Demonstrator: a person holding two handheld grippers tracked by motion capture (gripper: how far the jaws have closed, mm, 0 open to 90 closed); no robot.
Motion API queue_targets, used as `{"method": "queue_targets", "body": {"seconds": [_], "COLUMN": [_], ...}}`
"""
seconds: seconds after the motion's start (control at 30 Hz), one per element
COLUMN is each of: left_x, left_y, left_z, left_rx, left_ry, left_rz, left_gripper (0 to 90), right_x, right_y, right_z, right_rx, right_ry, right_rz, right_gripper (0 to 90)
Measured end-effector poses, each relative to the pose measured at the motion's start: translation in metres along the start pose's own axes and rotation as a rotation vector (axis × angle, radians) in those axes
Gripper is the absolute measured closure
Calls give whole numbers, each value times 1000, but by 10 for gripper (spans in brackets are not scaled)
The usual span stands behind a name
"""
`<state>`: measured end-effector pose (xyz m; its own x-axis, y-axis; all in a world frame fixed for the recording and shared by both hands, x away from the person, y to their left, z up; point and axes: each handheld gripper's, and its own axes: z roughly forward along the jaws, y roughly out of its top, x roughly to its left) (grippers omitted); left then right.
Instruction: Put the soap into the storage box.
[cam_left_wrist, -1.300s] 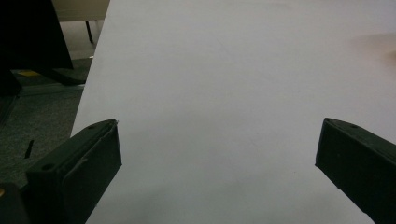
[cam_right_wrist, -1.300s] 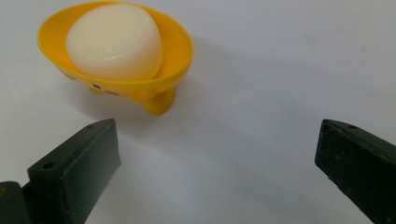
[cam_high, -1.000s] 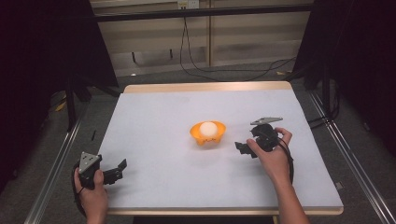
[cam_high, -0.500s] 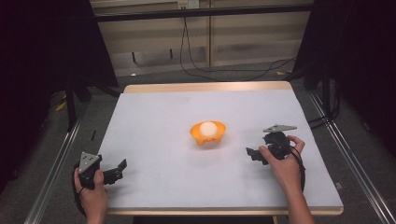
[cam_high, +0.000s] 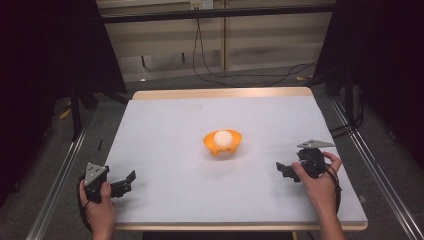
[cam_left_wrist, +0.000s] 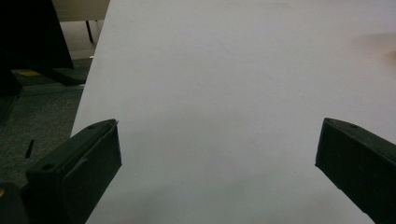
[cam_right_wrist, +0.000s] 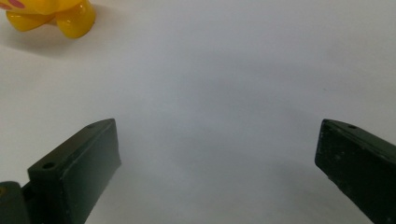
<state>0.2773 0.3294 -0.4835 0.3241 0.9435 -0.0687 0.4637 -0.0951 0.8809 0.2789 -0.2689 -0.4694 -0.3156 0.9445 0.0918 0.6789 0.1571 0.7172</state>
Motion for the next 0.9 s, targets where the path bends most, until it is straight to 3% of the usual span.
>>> {"method": "queue_targets", "body": {"seconds": [0.9], "left_x": [0], "left_y": [0], "left_z": [0], "left_rx": [-4], "left_ry": [0], "left_rz": [1], "left_gripper": [0], "right_x": [-42], "right_y": [-37], "right_z": [-38], "right_rx": [-56], "right_ry": [-61], "right_rz": [71], "right_gripper": [0]}}
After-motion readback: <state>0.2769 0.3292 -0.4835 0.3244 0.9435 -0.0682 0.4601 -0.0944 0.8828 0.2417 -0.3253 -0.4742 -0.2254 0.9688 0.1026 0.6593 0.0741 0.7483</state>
